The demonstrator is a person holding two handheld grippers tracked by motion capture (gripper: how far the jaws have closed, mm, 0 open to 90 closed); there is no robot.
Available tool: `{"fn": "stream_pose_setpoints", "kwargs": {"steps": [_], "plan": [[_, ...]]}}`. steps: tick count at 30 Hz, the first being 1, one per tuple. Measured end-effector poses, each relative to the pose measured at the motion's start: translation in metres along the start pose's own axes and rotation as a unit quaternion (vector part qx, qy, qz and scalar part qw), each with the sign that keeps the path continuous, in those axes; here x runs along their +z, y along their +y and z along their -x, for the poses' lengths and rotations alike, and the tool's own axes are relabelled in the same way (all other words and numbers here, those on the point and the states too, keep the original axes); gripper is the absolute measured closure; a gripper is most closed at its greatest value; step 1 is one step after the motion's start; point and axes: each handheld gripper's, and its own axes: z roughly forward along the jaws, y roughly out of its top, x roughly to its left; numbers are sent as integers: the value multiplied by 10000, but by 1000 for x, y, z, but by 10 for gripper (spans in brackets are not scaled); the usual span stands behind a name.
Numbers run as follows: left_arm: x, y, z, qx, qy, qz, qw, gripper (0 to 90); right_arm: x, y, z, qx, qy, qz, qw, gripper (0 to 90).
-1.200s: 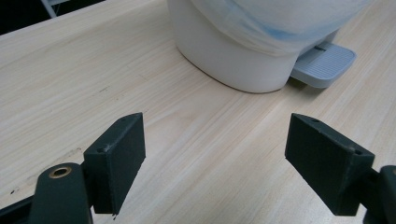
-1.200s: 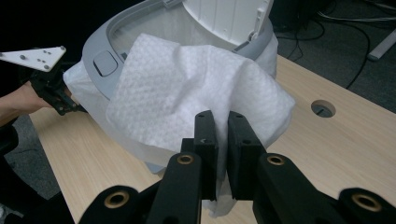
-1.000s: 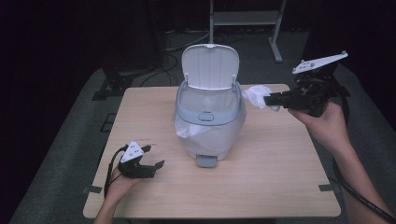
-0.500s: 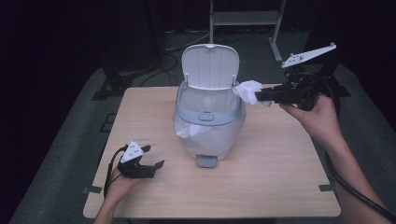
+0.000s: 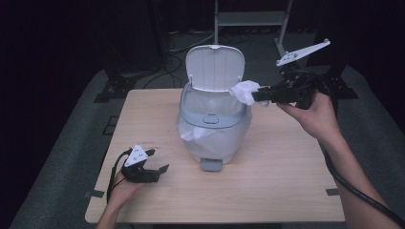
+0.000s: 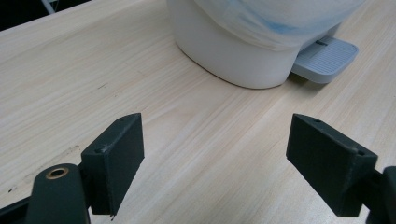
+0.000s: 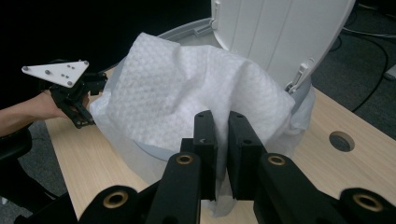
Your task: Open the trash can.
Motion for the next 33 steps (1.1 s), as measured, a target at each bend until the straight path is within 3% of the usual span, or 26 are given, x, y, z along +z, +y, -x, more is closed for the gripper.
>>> {"fn": "stream_pose_setpoints", "kwargs": {"steps": [15, 33], "plan": [[0, 0, 0, 6, 18, -4, 10000, 181, 16, 15, -3, -84, 77, -84, 9999, 826], [-2, -1, -2, 9, 58, 47, 10000, 180, 49, 35, -4, -111, 159, -277, 9994, 826]]}}
